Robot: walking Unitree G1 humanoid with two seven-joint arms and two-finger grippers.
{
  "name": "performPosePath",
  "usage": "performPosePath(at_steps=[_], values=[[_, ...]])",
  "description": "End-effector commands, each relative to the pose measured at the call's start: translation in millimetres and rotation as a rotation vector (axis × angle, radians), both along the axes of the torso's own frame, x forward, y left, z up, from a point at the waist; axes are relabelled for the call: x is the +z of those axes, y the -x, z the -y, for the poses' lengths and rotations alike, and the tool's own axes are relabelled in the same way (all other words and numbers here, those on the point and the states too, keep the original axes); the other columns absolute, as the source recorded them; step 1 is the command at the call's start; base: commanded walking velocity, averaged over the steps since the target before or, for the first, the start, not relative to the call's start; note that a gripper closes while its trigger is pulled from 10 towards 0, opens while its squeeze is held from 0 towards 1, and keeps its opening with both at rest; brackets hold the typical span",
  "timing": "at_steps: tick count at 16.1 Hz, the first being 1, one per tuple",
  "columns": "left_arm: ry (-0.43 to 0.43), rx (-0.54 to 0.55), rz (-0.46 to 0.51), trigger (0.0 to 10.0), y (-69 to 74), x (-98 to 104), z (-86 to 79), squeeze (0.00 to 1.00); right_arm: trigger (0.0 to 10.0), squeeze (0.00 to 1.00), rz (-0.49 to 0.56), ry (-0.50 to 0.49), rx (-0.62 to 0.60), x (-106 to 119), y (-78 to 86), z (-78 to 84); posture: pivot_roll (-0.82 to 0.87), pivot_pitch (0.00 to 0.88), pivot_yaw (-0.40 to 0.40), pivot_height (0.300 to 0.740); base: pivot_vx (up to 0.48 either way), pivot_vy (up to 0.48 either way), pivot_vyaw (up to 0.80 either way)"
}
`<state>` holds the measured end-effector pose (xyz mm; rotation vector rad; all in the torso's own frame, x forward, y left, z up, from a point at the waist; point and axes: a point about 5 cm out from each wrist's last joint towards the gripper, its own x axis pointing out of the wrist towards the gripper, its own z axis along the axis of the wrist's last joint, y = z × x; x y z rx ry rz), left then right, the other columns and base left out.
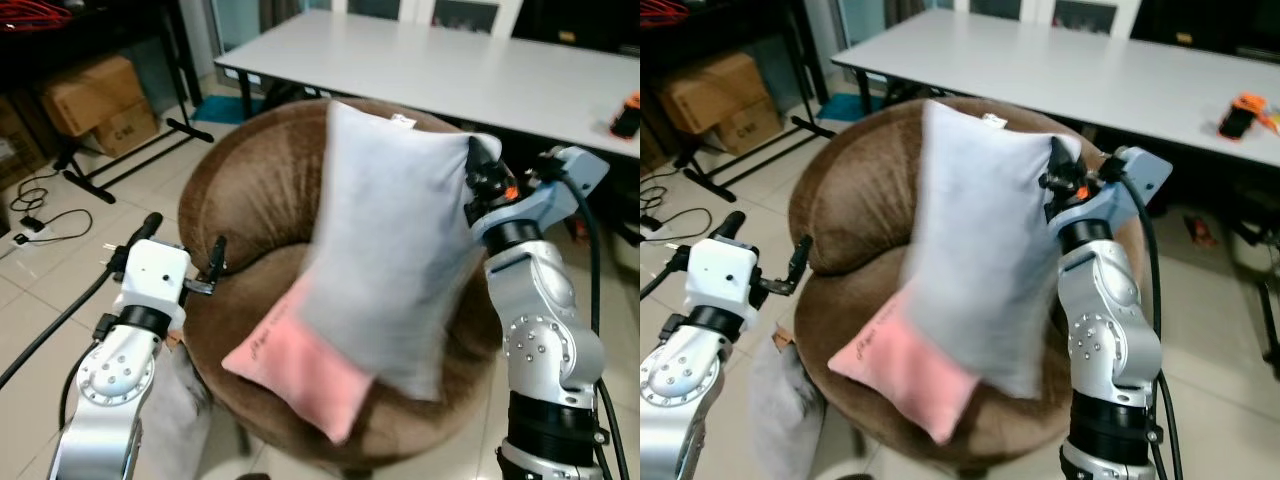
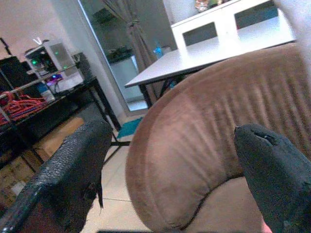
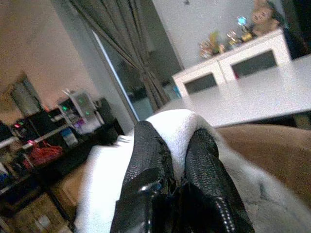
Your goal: Move the pillow to the sofa from floor
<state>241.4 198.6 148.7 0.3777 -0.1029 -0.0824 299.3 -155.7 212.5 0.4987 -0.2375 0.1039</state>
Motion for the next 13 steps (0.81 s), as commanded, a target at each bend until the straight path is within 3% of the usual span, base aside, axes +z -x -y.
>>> performPosePath(at_steps=[1,7,11,13], values=[[-0.007,0.007,0.001,10.0,-0.4,2,-3.7,0.0,10.0,0.0,0.065,-0.01,0.02,13,-0.6,-7.2,0.05,0.0,0.011,0.74,0.292,0.0,0.0],[-0.029,-0.01,-0.021,10.0,2.1,-1,-1.1,0.0,10.0,0.0,0.086,-0.015,0.058,20,-7.5,-18.5,0.05,0.0,0.003,0.74,0.091,0.0,0.0],[-0.053,-0.059,-0.058,10.0,9.4,-4,1.5,0.0,10.0,0.0,0.103,-0.017,0.011,30,-33.6,-29.1,0.07,0.0,-0.003,0.74,0.0,0.0,0.0],[-0.058,-0.101,-0.081,10.0,14.5,-4,3.4,0.0,10.0,0.0,0.102,-0.035,-0.045,35,-55.2,-29.4,0.08,0.0,-0.003,0.74,0.0,0.0,0.0]])
